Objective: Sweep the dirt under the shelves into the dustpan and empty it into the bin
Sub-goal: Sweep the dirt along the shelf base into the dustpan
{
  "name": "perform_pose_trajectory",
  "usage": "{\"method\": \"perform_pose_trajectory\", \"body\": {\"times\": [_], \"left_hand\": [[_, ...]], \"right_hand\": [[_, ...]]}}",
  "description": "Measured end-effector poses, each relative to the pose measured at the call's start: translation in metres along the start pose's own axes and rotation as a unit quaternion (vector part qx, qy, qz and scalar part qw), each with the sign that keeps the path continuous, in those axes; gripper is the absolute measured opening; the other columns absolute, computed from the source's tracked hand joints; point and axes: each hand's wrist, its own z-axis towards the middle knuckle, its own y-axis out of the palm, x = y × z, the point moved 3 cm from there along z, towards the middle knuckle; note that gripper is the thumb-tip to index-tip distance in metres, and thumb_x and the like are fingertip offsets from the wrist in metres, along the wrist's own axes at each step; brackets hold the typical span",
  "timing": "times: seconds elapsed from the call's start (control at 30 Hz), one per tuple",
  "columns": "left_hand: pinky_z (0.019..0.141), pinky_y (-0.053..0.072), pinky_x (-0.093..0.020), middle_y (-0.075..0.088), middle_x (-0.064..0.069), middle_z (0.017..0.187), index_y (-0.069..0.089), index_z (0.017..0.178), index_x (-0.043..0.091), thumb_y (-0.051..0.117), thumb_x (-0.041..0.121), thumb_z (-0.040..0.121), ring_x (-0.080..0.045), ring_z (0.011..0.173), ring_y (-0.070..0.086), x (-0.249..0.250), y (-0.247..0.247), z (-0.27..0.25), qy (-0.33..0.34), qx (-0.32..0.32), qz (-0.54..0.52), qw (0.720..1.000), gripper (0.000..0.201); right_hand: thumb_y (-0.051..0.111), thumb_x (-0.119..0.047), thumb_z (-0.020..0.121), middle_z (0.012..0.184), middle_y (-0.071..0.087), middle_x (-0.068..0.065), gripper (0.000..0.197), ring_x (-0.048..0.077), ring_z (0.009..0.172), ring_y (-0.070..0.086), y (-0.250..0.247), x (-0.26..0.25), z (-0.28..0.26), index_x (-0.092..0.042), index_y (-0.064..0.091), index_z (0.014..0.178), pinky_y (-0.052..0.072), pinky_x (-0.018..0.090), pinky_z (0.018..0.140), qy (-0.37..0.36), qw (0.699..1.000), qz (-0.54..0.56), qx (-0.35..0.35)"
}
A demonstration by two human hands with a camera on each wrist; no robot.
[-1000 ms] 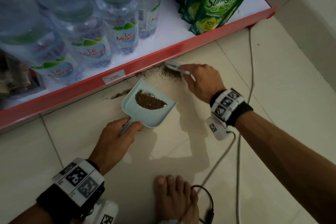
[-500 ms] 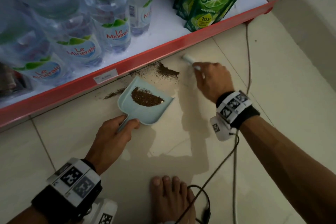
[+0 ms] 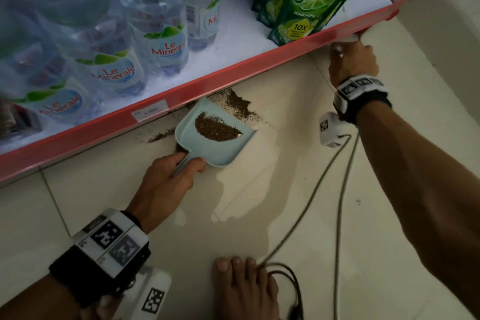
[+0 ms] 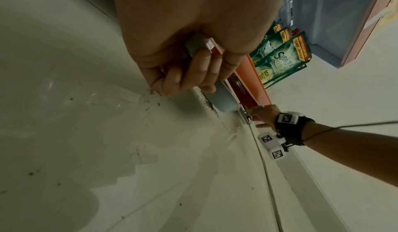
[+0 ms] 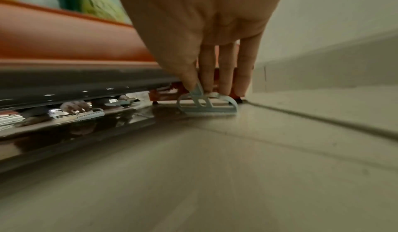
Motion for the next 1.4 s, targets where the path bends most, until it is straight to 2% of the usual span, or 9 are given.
{"method": "perform_pose_trajectory", "body": {"times": [0.13, 0.37, 0.47, 0.57, 0.7, 0.93, 1.13, 1.23, 1.4], "left_hand": [[0.048, 0.032, -0.022, 0.044, 0.011, 0.048, 0.071, 0.076, 0.027, 0.057, 0.053, 0.081, -0.006, 0.045, 0.038, -0.001, 0.0, 0.002, -0.004, 0.003, 0.006, 1.0, 0.03], [0.054, 0.033, -0.026, 0.044, 0.011, 0.049, 0.071, 0.075, 0.027, 0.057, 0.052, 0.082, -0.007, 0.047, 0.04, -0.005, -0.008, -0.006, -0.013, 0.019, 0.002, 1.0, 0.029], [0.055, 0.033, -0.026, 0.044, 0.011, 0.05, 0.071, 0.077, 0.026, 0.057, 0.052, 0.081, -0.008, 0.048, 0.039, -0.008, -0.009, -0.01, -0.015, 0.019, 0.008, 1.0, 0.03], [0.055, 0.032, -0.027, 0.044, 0.011, 0.049, 0.07, 0.076, 0.026, 0.057, 0.055, 0.077, -0.009, 0.048, 0.039, -0.008, -0.007, -0.011, -0.018, 0.016, 0.009, 1.0, 0.032], [0.054, 0.032, -0.026, 0.045, 0.01, 0.048, 0.071, 0.076, 0.028, 0.055, 0.06, 0.073, -0.008, 0.046, 0.039, -0.005, -0.002, -0.013, -0.01, 0.012, 0.017, 1.0, 0.036], [0.052, 0.032, -0.025, 0.044, 0.01, 0.048, 0.07, 0.076, 0.026, 0.056, 0.051, 0.08, -0.007, 0.046, 0.038, -0.008, -0.009, -0.018, -0.011, 0.025, 0.018, 0.999, 0.029], [0.054, 0.031, -0.027, 0.042, 0.009, 0.048, 0.069, 0.074, 0.027, 0.055, 0.055, 0.076, -0.011, 0.047, 0.037, -0.014, -0.013, -0.023, -0.031, 0.031, 0.018, 0.999, 0.032], [0.054, 0.031, -0.027, 0.042, 0.009, 0.048, 0.07, 0.074, 0.028, 0.054, 0.063, 0.068, -0.012, 0.049, 0.037, -0.016, -0.013, -0.023, -0.038, 0.03, 0.016, 0.999, 0.038], [0.053, 0.031, -0.027, 0.041, 0.009, 0.049, 0.07, 0.074, 0.027, 0.056, 0.062, 0.071, -0.01, 0.048, 0.037, -0.015, -0.013, -0.022, -0.039, 0.042, 0.005, 0.998, 0.038]], "right_hand": [[0.05, -0.027, 0.097, 0.116, 0.064, 0.024, 0.031, 0.045, 0.106, 0.057, 0.02, -0.034, -0.015, -0.01, 0.065, 0.117, 0.045, 0.045, 0.083, -0.11, 0.992, 0.007, -0.054], [0.048, -0.033, 0.101, 0.118, 0.071, -0.005, 0.03, 0.023, 0.088, 0.071, -0.004, -0.077, -0.124, -0.033, 0.065, 0.126, 0.055, 0.033, 0.074, -0.448, 0.887, 0.067, -0.092], [0.041, -0.039, 0.103, 0.122, 0.069, -0.008, 0.033, 0.024, 0.092, 0.072, -0.018, -0.062, -0.124, -0.034, 0.064, 0.126, 0.053, 0.032, 0.072, -0.42, 0.904, 0.077, -0.017], [0.044, -0.037, 0.1, 0.116, 0.072, 0.005, 0.033, 0.036, 0.09, 0.068, -0.015, -0.046, -0.091, -0.036, 0.063, 0.127, 0.051, 0.039, 0.07, -0.294, 0.955, 0.027, 0.03], [0.047, -0.031, 0.098, 0.113, 0.07, 0.017, 0.034, 0.043, 0.097, 0.063, 0.003, -0.044, -0.073, -0.035, 0.062, 0.129, 0.05, 0.043, 0.078, -0.17, 0.985, 0.011, -0.014], [0.051, -0.03, 0.1, 0.111, 0.074, -0.001, 0.028, 0.027, 0.077, 0.07, -0.002, -0.07, -0.142, -0.031, 0.069, 0.121, 0.053, 0.031, 0.066, -0.39, 0.909, 0.103, -0.107], [0.048, -0.034, 0.096, 0.111, 0.073, 0.007, 0.032, 0.037, 0.087, 0.067, -0.018, -0.043, -0.105, -0.034, 0.067, 0.123, 0.053, 0.042, 0.072, -0.245, 0.967, 0.062, 0.013], [0.046, -0.034, 0.097, 0.116, 0.068, 0.015, 0.036, 0.042, 0.101, 0.061, -0.001, -0.042, -0.077, -0.034, 0.062, 0.13, 0.049, 0.043, 0.081, -0.134, 0.991, 0.02, -0.015], [0.05, -0.02, 0.1, 0.121, 0.07, 0.005, 0.034, 0.028, 0.092, 0.07, 0.011, -0.078, -0.119, -0.033, 0.062, 0.129, 0.054, 0.035, 0.081, -0.336, 0.933, 0.089, -0.096]]}}
